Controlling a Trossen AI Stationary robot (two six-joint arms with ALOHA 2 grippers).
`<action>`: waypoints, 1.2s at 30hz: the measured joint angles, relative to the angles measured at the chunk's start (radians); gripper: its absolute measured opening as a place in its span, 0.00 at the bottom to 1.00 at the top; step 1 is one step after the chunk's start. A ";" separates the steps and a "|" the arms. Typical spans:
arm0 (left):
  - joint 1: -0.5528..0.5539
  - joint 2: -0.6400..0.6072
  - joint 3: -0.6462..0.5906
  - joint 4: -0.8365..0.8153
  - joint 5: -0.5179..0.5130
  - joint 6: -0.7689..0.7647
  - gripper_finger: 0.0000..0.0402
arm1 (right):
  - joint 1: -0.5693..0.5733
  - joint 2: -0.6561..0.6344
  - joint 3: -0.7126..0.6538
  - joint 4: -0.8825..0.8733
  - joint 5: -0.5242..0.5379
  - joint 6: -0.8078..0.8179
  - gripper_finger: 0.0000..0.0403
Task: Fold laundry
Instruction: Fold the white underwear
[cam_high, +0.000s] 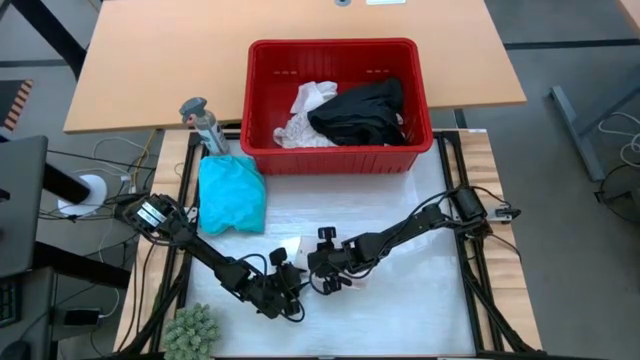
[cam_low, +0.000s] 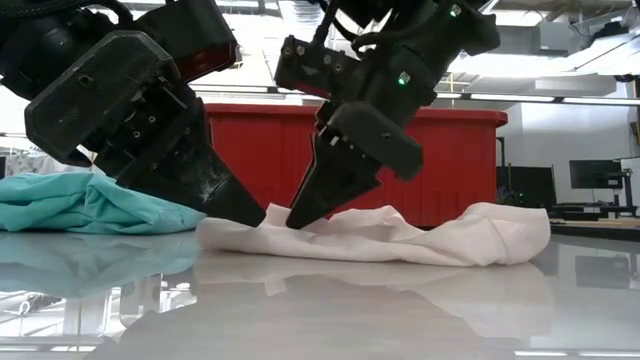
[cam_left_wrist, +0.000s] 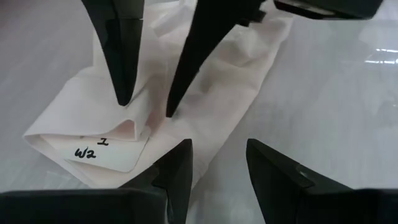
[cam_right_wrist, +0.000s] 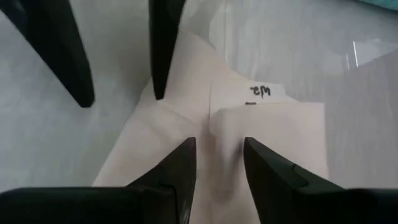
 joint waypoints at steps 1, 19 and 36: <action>0.000 0.000 0.000 0.000 0.000 0.000 0.35 | 0.000 0.000 0.000 0.000 0.000 0.001 0.35; 0.000 0.000 0.000 0.005 -0.008 -0.004 0.35 | -0.010 -0.002 0.059 0.001 0.002 0.045 0.06; 0.000 0.000 0.000 0.016 -0.020 -0.006 0.35 | -0.045 0.024 0.074 0.018 -0.132 0.095 0.08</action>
